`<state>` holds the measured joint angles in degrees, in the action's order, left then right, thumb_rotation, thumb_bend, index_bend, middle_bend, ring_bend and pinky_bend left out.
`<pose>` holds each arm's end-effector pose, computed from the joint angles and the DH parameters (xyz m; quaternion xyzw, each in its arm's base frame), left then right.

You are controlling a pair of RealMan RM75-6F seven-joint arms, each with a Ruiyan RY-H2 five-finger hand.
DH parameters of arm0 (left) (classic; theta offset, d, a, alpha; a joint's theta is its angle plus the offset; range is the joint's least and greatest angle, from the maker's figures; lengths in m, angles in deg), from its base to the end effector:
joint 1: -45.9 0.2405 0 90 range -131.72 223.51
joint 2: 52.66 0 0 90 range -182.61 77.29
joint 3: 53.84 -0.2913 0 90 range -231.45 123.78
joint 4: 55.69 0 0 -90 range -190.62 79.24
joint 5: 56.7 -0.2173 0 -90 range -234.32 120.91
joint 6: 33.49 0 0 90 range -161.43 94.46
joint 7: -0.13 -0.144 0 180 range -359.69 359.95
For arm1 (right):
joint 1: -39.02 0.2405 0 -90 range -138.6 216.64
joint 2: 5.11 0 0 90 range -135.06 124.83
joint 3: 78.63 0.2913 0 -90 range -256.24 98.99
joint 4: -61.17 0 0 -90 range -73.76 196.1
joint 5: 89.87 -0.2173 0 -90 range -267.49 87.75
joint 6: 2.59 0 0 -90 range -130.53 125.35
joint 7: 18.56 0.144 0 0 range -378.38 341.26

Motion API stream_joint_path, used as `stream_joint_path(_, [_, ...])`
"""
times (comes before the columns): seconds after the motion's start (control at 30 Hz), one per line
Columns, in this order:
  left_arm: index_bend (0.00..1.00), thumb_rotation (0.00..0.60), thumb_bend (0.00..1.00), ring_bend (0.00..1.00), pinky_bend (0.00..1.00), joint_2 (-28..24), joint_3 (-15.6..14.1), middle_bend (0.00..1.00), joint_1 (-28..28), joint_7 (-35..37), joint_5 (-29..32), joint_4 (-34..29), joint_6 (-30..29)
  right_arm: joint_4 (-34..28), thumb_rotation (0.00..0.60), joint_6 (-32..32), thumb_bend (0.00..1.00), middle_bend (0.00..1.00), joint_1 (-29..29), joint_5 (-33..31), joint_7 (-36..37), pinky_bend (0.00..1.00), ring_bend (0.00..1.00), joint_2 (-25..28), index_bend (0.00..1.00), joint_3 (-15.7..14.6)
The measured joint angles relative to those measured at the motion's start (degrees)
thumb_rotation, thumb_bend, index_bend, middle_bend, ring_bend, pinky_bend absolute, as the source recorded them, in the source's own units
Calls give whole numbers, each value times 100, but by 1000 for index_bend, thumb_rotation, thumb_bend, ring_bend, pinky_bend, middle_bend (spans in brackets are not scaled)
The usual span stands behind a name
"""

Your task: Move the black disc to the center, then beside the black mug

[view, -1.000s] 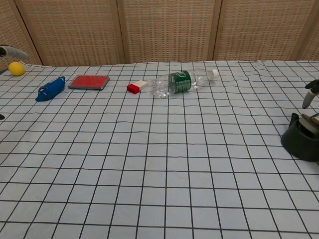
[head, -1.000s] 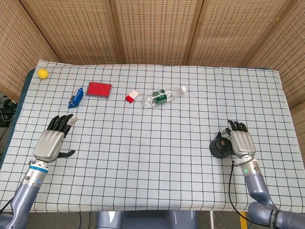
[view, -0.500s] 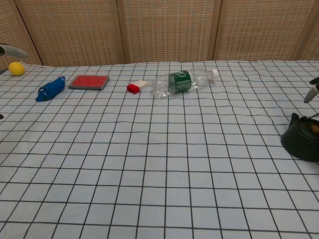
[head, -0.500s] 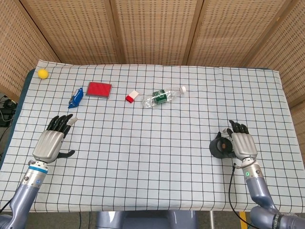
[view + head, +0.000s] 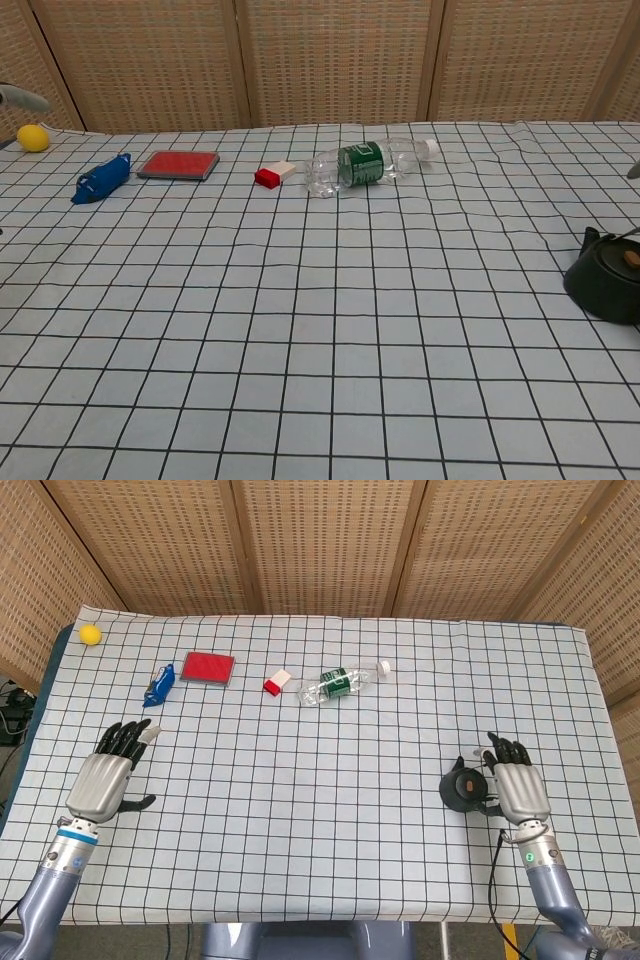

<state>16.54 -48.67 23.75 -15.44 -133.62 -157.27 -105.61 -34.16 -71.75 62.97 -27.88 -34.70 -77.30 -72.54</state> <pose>-0.2560 0.2733 0.1030 -0.6749 -0.3730 -0.3871 0.5056 -0.2992 -0.2939 0.0945 0.6237 -0.4410 0.3248 0.5577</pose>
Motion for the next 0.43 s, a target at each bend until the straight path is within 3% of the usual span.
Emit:
stream_joint_path(0.27, [0,600,71,0,0,104,-63,0,95,47,-154,301,-159,566,600,-1172,248,0,-476,1086,461,0,0,69,15,-67])
stream_joint_path(0.43, [0,600,71,0,0,211,-132,0,206,85,-185,606,-259,1095,600,-1698,243,0,-888,1438,990,0,0,71,0,-128])
